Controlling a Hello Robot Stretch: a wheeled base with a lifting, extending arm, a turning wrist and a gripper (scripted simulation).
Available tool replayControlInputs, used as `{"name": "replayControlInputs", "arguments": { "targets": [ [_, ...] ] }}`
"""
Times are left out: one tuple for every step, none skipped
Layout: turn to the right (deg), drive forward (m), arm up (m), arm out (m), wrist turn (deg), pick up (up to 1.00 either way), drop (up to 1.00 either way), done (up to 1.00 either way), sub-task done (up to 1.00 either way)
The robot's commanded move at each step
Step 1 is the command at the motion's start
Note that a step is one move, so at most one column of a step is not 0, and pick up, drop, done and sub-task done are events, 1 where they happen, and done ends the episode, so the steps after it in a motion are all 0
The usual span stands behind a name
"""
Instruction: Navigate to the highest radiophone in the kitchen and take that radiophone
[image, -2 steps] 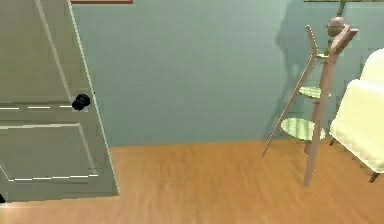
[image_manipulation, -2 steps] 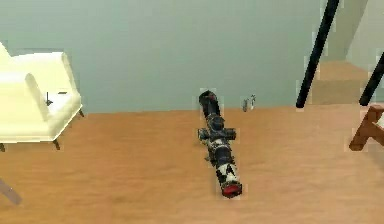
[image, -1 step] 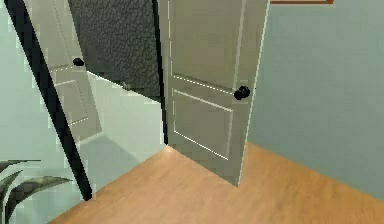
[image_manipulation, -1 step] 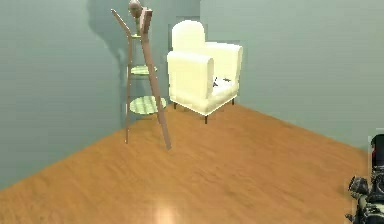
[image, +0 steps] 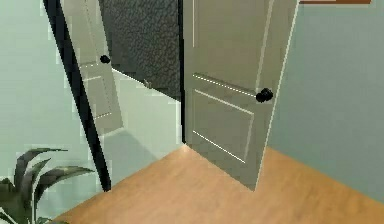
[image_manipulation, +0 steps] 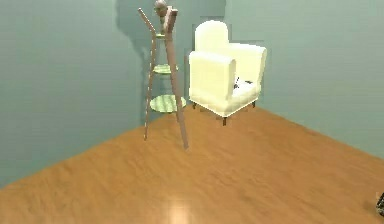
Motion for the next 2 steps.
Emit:
{"name": "replayControlInputs", "arguments": {
  "targets": [
    [0.0,0.35,0.00,0.00,0.0,0.00,0.00,0.00,0.00],
    [-3.0,0.00,0.00,0.00,0.0,0.00,0.00,0.00,0.00]
  ]
}}
